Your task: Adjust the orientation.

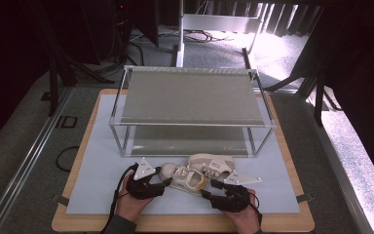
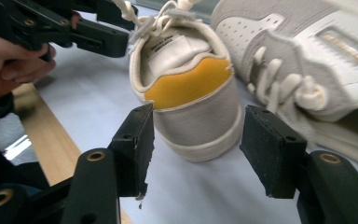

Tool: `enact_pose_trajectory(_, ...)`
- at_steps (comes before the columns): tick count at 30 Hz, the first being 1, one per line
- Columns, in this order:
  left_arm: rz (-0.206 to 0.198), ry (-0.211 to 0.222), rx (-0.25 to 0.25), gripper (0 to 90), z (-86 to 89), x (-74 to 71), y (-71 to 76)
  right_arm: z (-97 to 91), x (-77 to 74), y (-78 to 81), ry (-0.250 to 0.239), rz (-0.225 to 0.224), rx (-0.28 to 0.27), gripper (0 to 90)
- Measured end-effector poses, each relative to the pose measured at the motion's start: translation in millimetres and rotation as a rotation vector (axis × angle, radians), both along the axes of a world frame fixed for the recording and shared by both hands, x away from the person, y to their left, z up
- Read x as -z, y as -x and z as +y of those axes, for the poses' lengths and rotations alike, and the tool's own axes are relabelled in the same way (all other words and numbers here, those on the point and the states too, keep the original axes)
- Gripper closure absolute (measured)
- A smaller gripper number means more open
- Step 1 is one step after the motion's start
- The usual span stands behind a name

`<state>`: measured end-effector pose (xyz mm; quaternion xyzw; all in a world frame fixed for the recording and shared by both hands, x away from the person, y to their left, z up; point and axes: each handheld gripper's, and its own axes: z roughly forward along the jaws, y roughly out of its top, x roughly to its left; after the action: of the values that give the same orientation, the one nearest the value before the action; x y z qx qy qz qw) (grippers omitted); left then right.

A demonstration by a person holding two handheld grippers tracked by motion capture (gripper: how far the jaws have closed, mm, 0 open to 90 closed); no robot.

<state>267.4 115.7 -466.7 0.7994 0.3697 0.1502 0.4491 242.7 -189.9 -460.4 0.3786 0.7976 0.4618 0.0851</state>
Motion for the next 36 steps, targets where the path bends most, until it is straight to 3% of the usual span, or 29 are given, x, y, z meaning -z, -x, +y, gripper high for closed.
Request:
enact_pose_trajectory(5, -0.043, 0.019, -0.005, 41.3, 1.4, -12.7, 0.1, -10.8, -12.1, 7.7, 0.031, -0.105, 0.014, 43.7)
enact_pose_trajectory(10, -0.085, 0.014, 0.002, 41.3, -4.0, -24.0, -3.8, -33.0, -24.1, 7.7, 0.057, -0.186, 0.096, 44.3)
enact_pose_trajectory(18, -0.115, 0.002, 0.023, 41.2, -17.2, -31.2, -12.7, -61.7, -26.8, -6.4, 0.072, -0.188, 0.186, 43.0)
enact_pose_trajectory(23, -0.129, -0.028, 0.034, 41.3, -27.5, -33.3, -20.2, -62.6, -20.4, -14.2, 0.111, -0.186, 0.190, 42.3)
enact_pose_trajectory(28, -0.135, -0.042, 0.054, 41.9, -40.0, -34.8, -29.9, -61.1, -14.2, -19.2, 0.121, -0.178, 0.188, 41.2)
enact_pose_trajectory(32, -0.157, -0.063, 0.071, 43.3, -52.1, -34.9, -34.1, -58.3, -7.1, -21.6, 0.165, -0.178, 0.196, 39.0)
enact_pose_trajectory(36, -0.164, -0.062, 0.067, 47.5, -59.1, -33.2, -37.7, -59.8, -3.7, -24.7, 0.163, -0.167, 0.205, 38.3)
